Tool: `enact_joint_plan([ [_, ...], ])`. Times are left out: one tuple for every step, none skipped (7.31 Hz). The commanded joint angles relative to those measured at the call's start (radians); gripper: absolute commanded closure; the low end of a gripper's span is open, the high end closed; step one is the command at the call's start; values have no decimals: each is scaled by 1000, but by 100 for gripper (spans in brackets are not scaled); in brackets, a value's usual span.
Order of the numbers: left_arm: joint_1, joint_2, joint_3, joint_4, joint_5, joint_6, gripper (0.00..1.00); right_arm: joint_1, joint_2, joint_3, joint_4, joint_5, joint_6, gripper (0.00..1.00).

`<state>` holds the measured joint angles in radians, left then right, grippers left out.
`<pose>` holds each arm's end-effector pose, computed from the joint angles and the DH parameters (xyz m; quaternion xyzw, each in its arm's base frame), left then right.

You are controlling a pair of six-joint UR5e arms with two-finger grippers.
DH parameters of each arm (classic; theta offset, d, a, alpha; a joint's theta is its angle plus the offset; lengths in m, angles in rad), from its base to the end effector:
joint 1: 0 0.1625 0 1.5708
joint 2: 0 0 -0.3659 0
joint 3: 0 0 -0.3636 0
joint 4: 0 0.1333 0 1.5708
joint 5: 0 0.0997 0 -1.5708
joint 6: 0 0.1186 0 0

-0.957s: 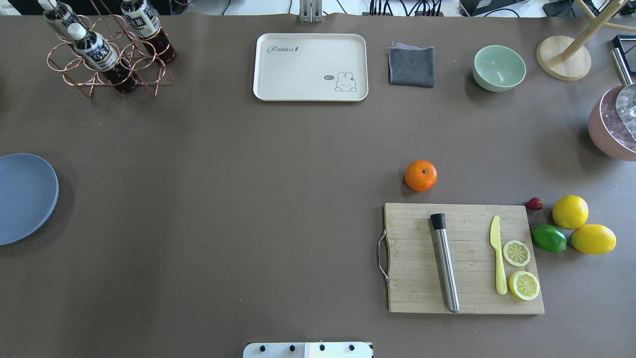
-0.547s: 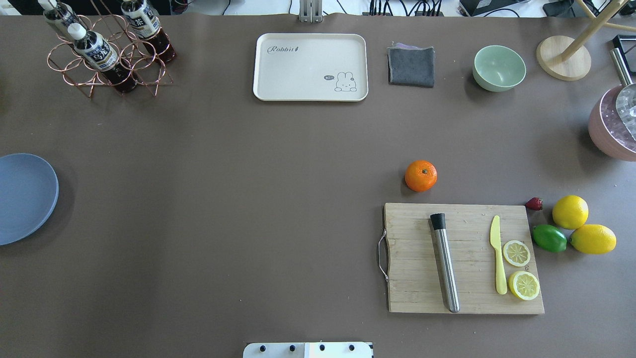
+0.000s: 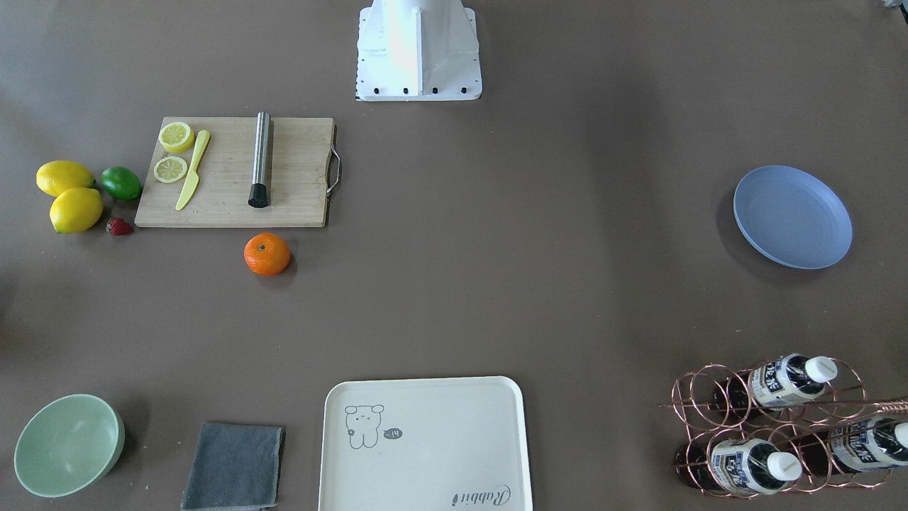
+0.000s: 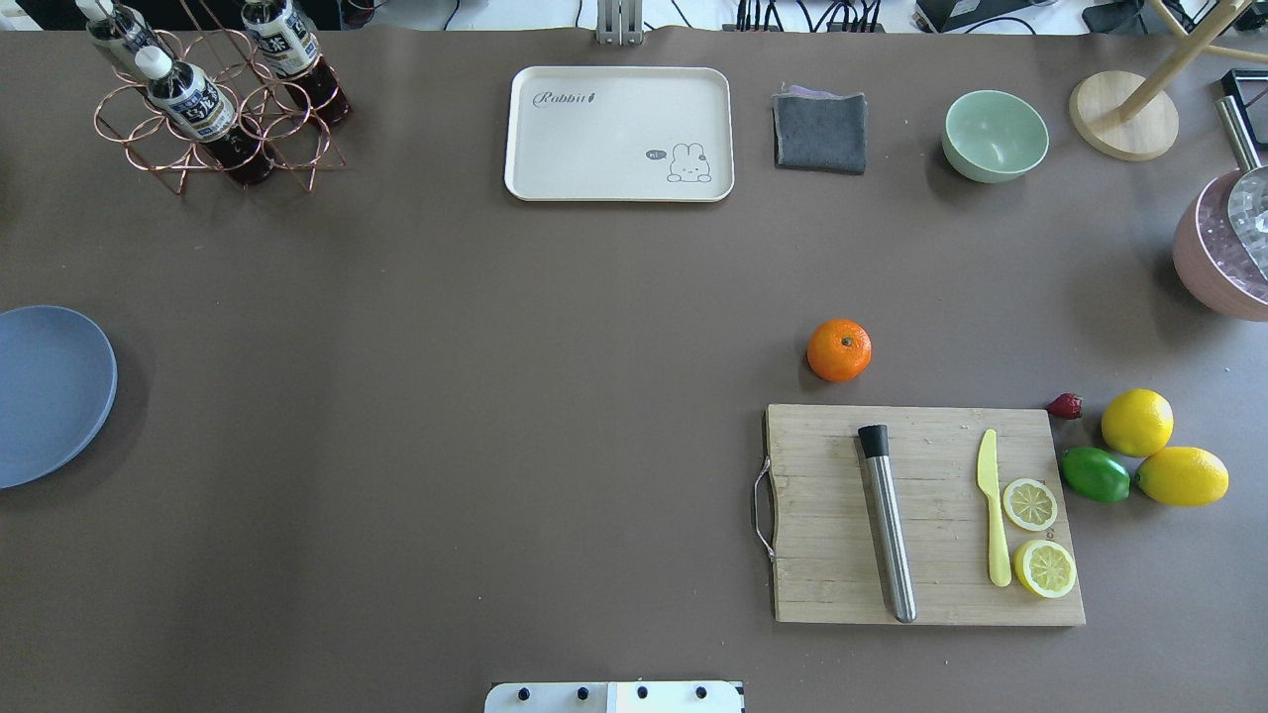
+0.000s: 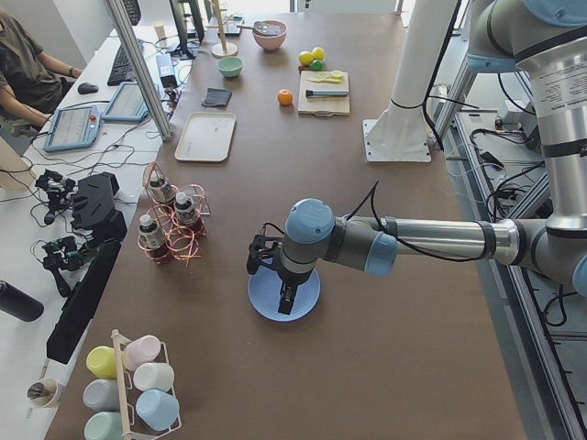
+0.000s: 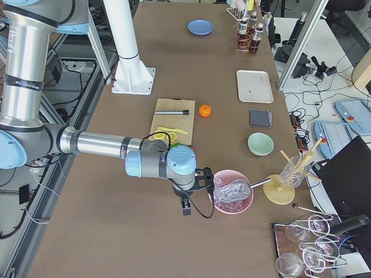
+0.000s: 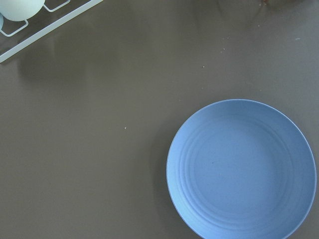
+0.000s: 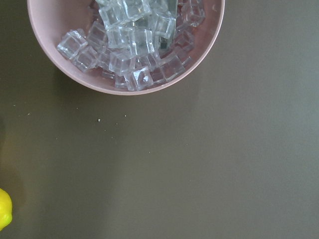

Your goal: Pick orange to plate

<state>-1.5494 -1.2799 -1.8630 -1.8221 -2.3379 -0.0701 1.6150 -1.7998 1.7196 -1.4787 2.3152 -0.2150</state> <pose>-0.0429 -0.3775 0.5703 0.0997 0.3762 0.0247 0.9208 0.0697 -0.3774 0.6340 0.0525 -0.3599 -0.0816 0.9279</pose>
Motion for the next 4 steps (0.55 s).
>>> enact_joint_plan([
  [27,-21,53,-14,3,-5,2,-22,5,8,3,15,-3,0],
  [40,-35,95,-66,-1,-8,2,-35,8,9,3,39,-4,0],
  [82,-64,161,-151,-1,-61,2,-55,10,9,20,50,-3,0],
  [156,-88,248,-268,0,-176,2,-62,10,9,49,61,-1,0],
])
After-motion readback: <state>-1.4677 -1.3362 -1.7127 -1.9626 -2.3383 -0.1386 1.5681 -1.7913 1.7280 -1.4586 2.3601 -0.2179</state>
